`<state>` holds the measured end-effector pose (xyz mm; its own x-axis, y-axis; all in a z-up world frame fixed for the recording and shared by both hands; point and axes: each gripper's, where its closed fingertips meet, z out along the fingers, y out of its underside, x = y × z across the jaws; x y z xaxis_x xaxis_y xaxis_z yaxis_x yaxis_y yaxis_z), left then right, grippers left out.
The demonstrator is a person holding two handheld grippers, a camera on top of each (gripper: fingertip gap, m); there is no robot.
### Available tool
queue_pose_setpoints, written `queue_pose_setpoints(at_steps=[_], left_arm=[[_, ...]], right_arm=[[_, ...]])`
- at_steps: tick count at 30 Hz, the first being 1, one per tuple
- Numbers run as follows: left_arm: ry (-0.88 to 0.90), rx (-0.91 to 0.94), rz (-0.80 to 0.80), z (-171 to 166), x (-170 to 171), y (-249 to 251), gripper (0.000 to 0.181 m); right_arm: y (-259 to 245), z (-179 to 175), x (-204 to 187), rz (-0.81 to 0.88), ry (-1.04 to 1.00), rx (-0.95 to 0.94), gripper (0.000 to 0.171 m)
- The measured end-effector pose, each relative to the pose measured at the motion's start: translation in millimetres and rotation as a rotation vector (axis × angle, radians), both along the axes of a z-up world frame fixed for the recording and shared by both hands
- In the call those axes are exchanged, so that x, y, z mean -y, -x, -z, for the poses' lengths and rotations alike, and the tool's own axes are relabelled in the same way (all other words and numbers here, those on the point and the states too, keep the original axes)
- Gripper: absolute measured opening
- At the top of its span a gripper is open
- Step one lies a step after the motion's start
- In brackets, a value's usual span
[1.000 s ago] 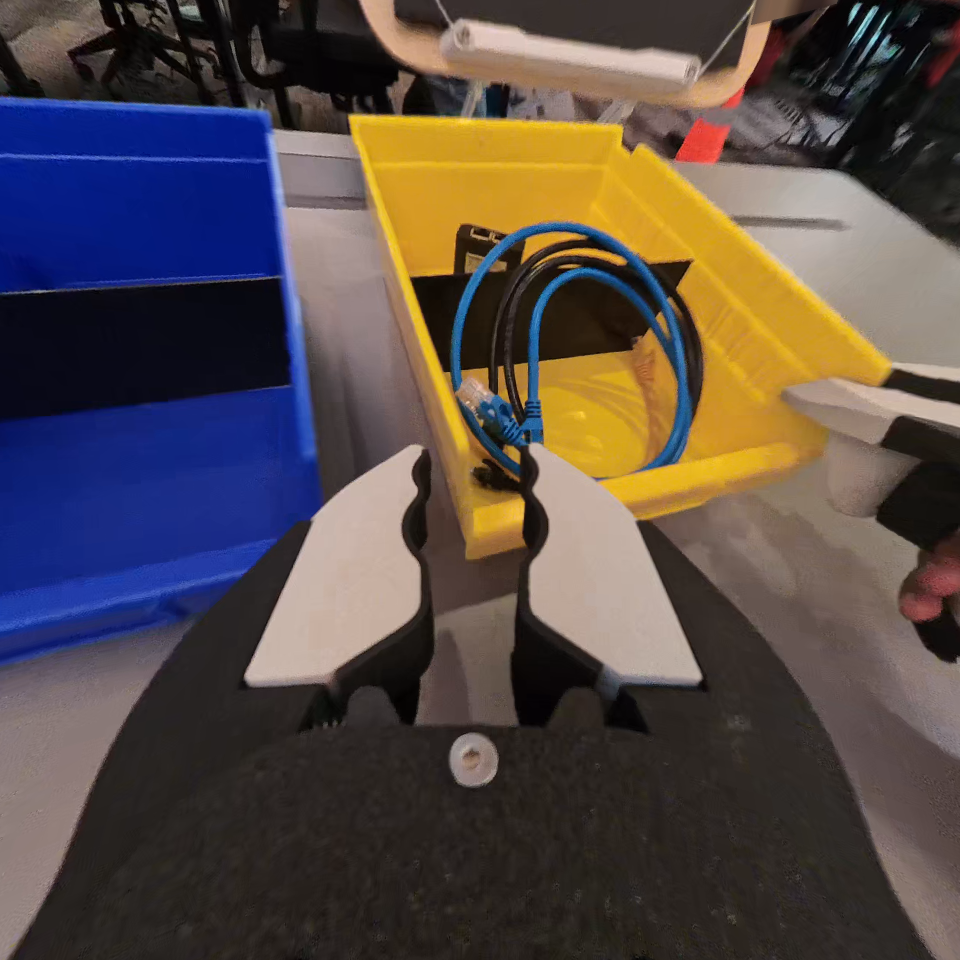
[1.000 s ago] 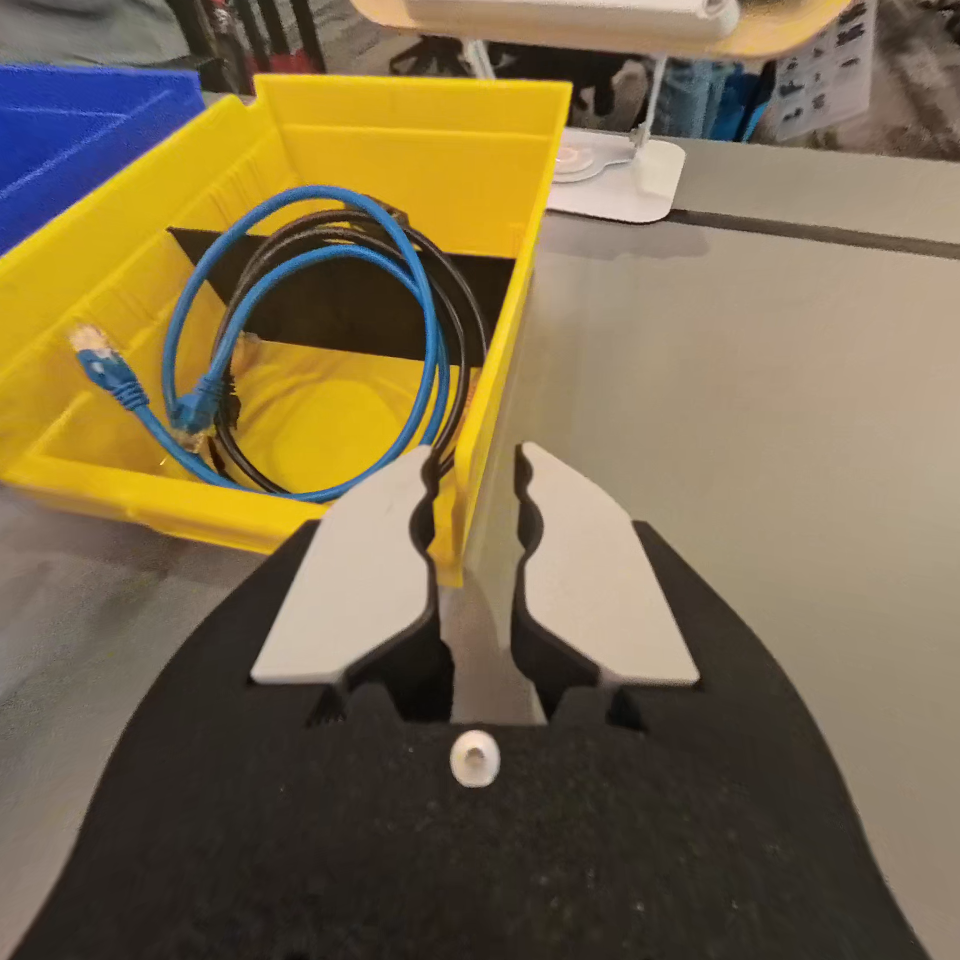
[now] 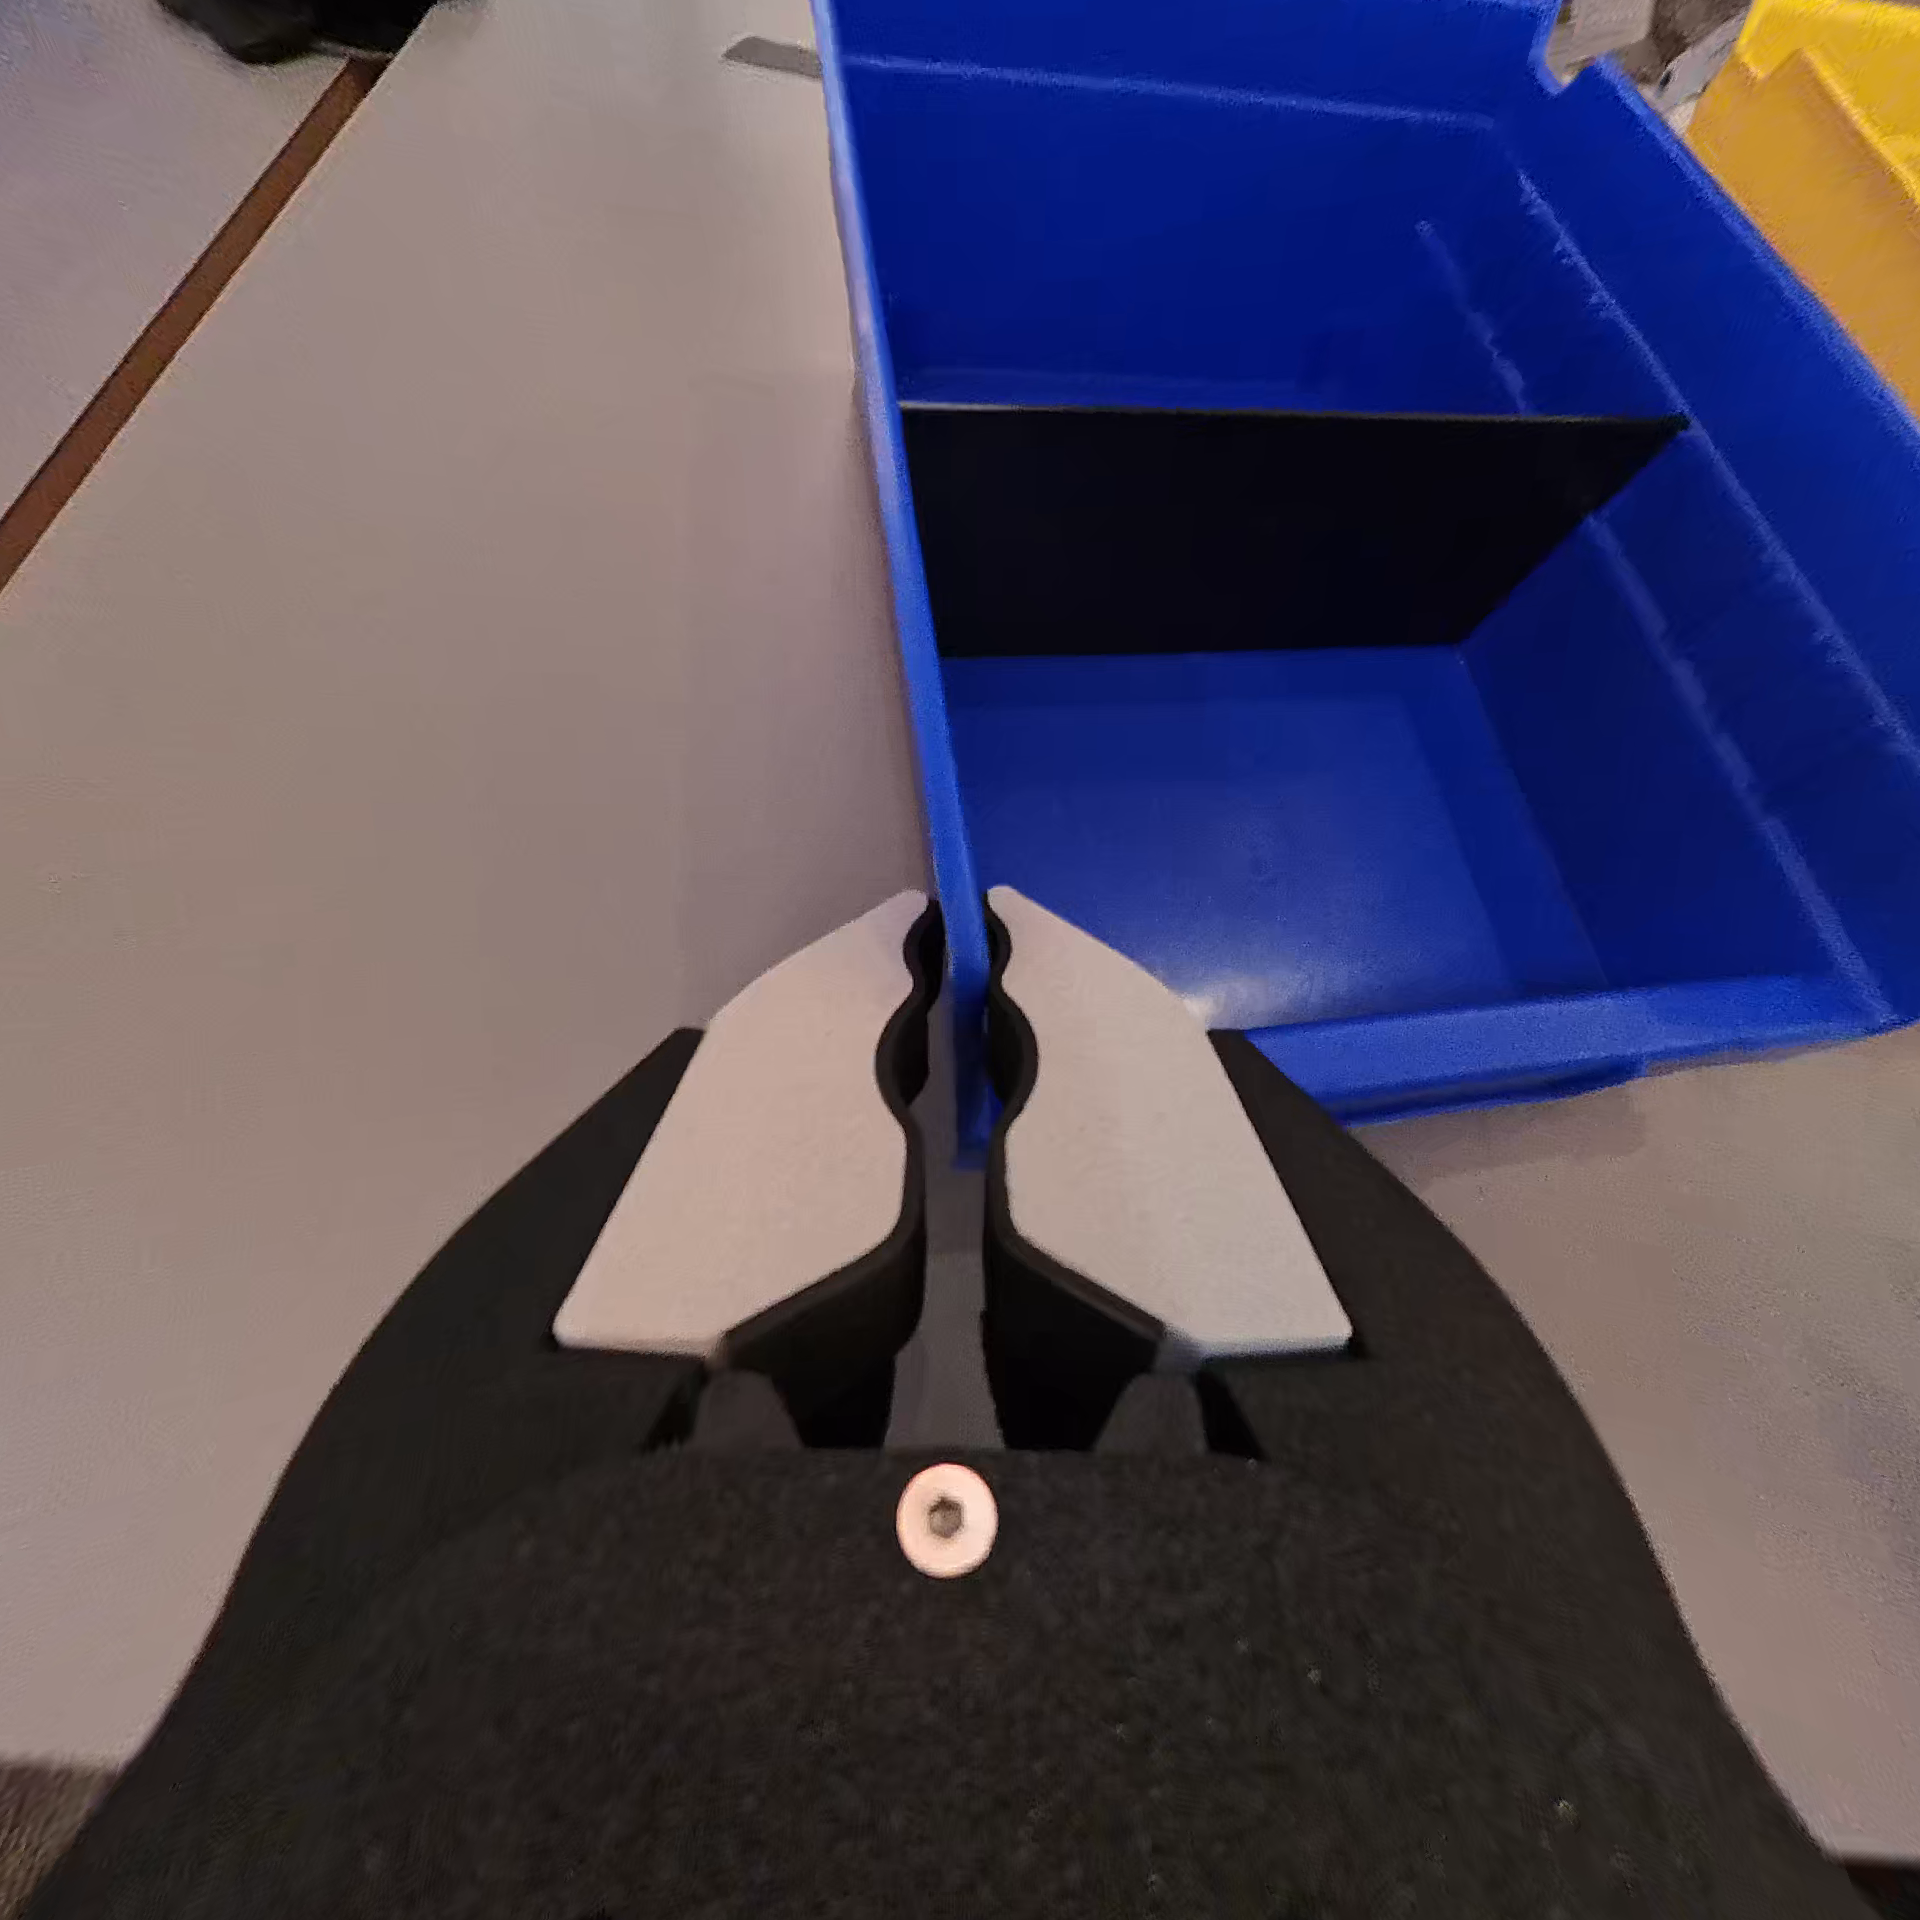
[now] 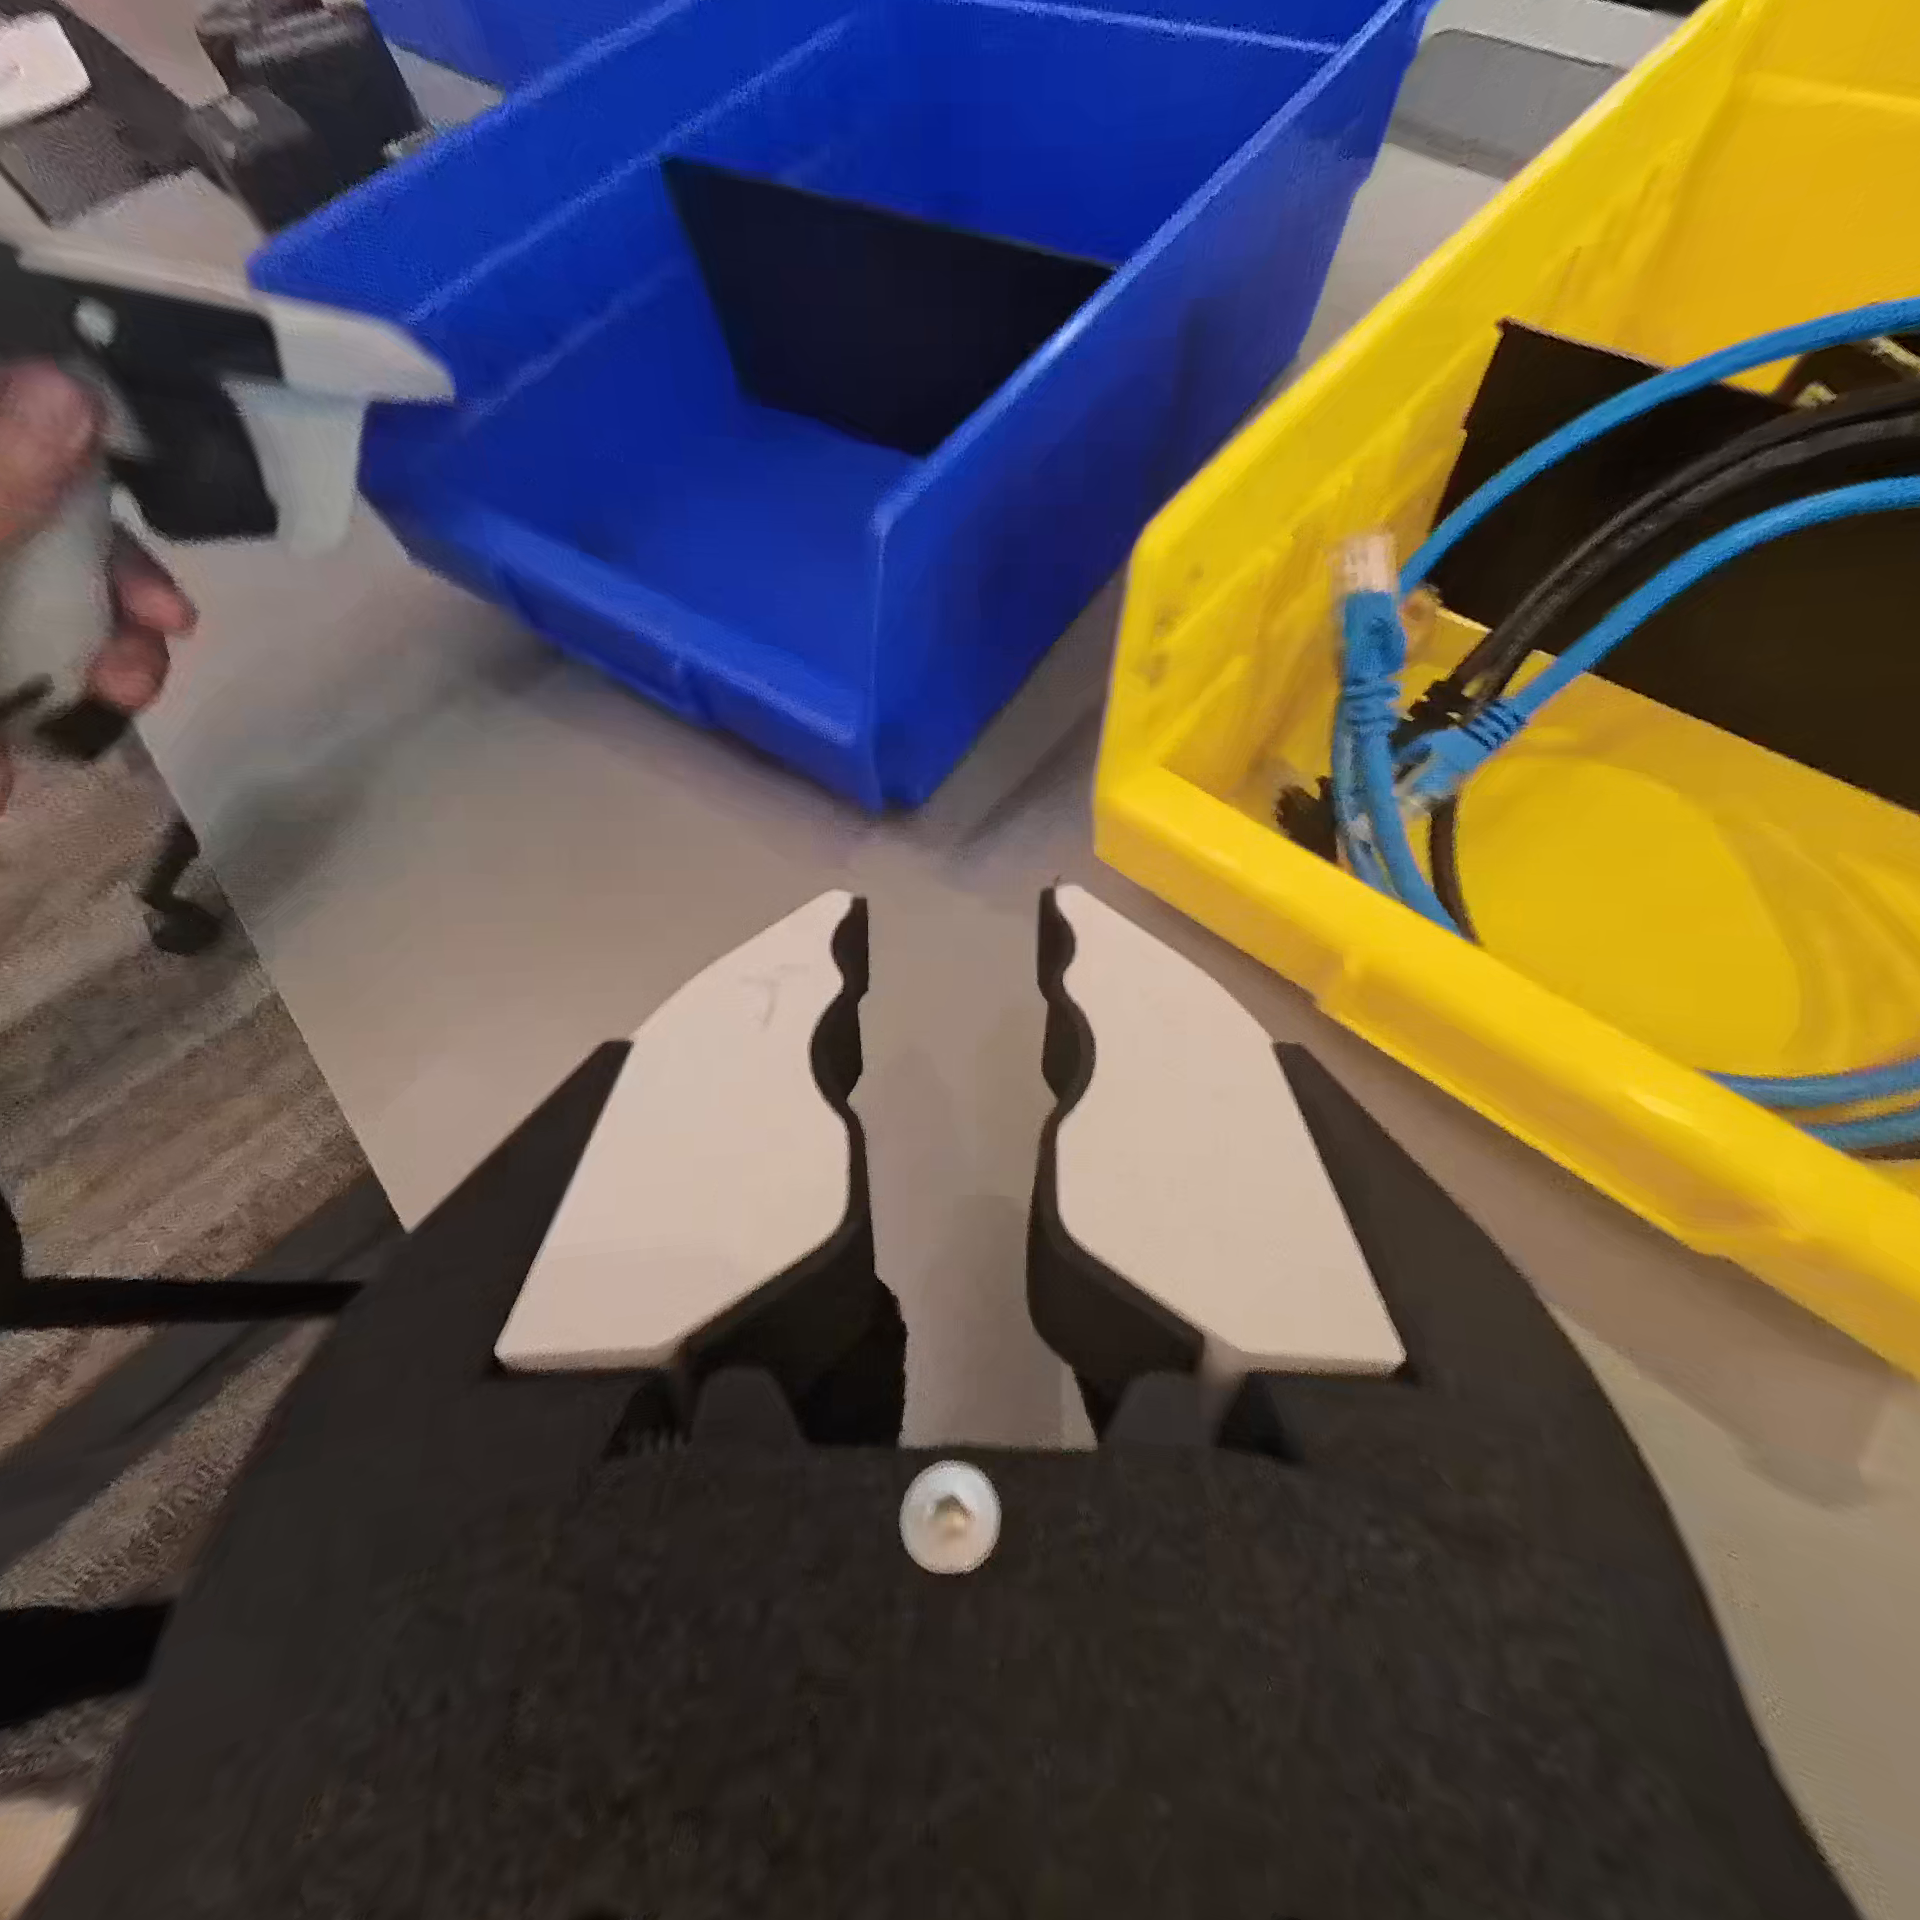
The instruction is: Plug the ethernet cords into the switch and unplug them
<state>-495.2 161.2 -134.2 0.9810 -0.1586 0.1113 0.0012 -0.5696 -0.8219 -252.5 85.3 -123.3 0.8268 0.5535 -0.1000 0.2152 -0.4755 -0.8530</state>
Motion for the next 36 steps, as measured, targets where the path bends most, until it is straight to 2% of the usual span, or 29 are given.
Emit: queue_pose_setpoints(at_steps=[3,7,8,9,12,16,22,26,29,32,36], left_arm=[[0.010,-0.013,-0.036,0,29,-2,0.005],[0.006,-0.015,-0.087,0,64,-10,0.005],[0.003,-0.011,-0.101,0,71,-12,0.006],[-0.002,0.000,-0.115,0,78,-14,0.006],[-0.011,-0.009,-0.158,-1,95,-21,0.007],[-0.090,-0.130,-0.206,-25,107,-18,0.005],[-0.222,-0.107,-0.199,-83,108,-34,0.005],[-0.315,-0.102,-0.102,-131,88,-85,0.005],[-0.350,-0.069,0.028,-149,67,-146,0.005],[-0.348,-0.056,0.165,-154,50,-223,0.005],[-0.319,-0.092,0.347,-144,37,-335,0.006]], right_arm=[[24,-2,-8,0.011,0.015,-0.065,0.035],[38,2,-23,0.073,-0.016,-0.043,0.034],[41,3,-28,0.084,-0.024,-0.044,0.027],[42,9,-31,0.092,-0.021,-0.018,0.014],[35,8,-35,0.152,-0.061,0.114,0.005],[40,-15,-30,0.148,-0.078,0.067,0.004],[21,-80,-22,0.160,-0.244,0.030,0.004],[-34,-129,-22,0.253,-0.354,0.011,0.005],[-98,-153,-20,0.365,-0.412,0.040,0.005],[-174,-159,-14,0.492,-0.403,0.076,0.005],[-282,-140,1,0.648,-0.315,0.076,0.005]])
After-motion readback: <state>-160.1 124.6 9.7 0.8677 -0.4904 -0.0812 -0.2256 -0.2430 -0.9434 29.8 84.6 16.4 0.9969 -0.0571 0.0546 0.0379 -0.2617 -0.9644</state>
